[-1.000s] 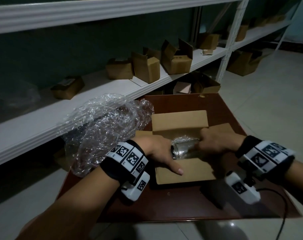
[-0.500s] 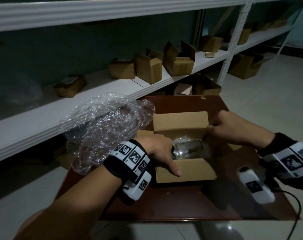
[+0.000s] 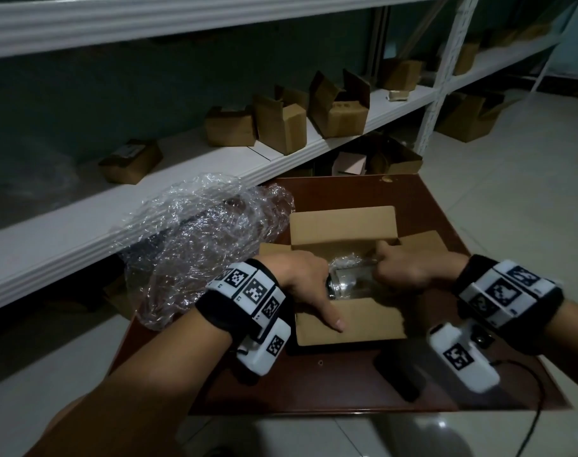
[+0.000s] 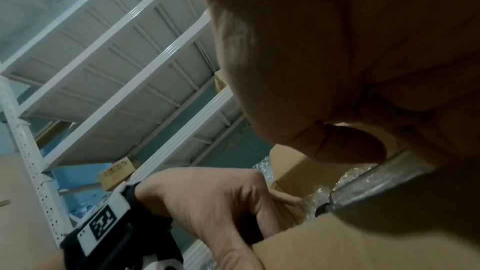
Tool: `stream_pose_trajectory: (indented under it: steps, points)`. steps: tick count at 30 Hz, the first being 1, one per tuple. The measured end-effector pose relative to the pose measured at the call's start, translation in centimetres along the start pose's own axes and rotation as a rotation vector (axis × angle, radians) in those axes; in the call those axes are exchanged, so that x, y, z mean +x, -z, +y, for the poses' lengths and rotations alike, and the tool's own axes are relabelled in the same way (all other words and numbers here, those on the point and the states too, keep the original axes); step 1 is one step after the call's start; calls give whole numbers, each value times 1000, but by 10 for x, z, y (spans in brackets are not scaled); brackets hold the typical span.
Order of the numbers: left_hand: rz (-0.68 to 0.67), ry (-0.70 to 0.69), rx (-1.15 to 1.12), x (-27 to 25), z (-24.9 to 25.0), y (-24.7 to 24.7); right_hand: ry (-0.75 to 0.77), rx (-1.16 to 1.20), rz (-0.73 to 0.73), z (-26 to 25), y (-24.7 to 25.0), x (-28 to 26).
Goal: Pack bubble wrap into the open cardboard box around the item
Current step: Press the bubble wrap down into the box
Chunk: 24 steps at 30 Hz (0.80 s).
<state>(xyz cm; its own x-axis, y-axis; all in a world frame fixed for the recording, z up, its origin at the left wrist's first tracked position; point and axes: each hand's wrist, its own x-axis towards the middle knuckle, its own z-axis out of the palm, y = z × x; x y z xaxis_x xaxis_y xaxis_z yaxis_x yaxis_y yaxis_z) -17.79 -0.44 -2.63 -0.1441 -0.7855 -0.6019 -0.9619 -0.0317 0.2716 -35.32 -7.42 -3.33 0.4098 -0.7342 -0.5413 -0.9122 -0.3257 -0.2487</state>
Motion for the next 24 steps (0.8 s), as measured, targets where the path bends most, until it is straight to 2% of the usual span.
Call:
stream_pose_trajectory:
  steps: [4, 9, 15, 20, 24]
  points:
    - [-21, -24, -80, -8, 2, 4, 24, -35, 4, 4, 0, 7]
    - [-2, -37, -89, -16, 3, 5, 138, -56, 154, 15, -4, 12]
    - [-3, -60, -73, -7, -3, 1, 233, -238, 283, 10, -10, 3]
    - [-27, -30, -21, -4, -6, 4, 263, -274, 286, 9, -11, 9]
    - [-49, -92, 10, -4, -20, 7, 283, -194, 187, 14, -7, 19]
